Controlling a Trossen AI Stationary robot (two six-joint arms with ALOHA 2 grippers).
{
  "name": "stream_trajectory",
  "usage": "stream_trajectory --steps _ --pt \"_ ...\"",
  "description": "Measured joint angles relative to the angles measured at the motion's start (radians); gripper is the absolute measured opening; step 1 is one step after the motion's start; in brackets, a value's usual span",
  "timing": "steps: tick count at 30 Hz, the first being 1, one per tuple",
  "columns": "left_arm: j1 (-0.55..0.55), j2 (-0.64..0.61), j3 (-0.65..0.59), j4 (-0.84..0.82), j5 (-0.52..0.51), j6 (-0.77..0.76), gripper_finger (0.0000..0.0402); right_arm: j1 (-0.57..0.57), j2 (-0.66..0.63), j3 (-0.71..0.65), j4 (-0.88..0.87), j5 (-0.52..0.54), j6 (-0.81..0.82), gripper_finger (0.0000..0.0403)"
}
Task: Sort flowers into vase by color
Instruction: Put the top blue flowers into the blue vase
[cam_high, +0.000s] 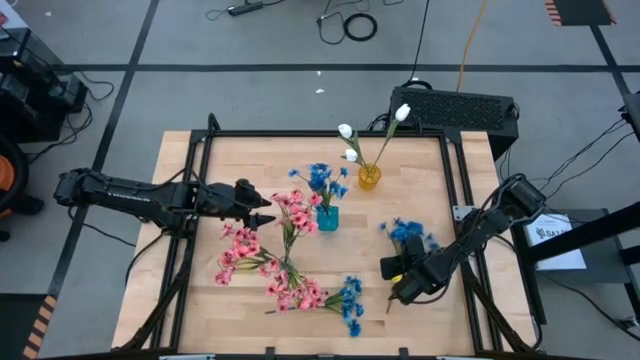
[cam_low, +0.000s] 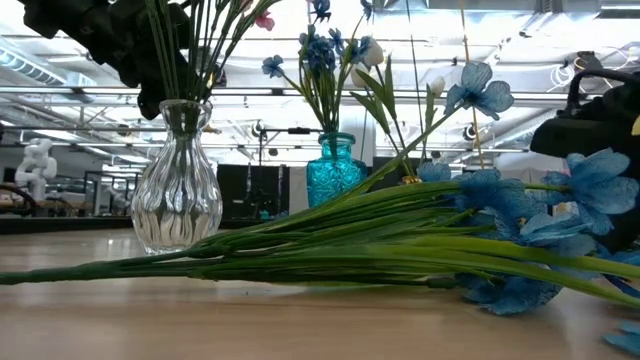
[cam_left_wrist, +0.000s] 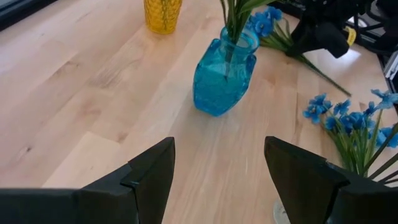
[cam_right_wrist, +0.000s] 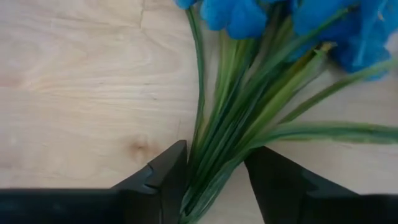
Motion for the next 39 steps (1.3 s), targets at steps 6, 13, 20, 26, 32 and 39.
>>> stream_trajectory --steps 6,13,20,26,32,39 --pt "-0.014 0.0 0.0 0.001 0.002 0.0 0.0254 0.015 -0.003 -0.003 0.003 -0.022 -0.001 0.0099" --pt "-0.021 0.0 0.0 0.002 0.002 0.007 0.0254 0.023 -0.035 -0.006 0.008 -0.032 -0.032 0.0011" --pt "-0.021 0.0 0.0 0.003 0.006 0.006 0.0254 0.037 -0.121 0.072 -0.071 0.004 -0.134 0.0008" --pt "-0.021 0.0 0.0 0.003 0.005 0.01 0.0254 0.072 -0.228 0.227 -0.253 0.216 -0.244 0.0003" --pt "-0.021 -0.003 0.0 0.004 0.006 0.024 0.0254 0.08 -0.364 0.368 -0.32 0.33 -0.5 0.0003" --pt "-0.021 -0.007 0.0 0.003 0.006 0.003 0.0254 0.077 -0.544 0.441 -0.277 0.573 -0.898 0.0003"
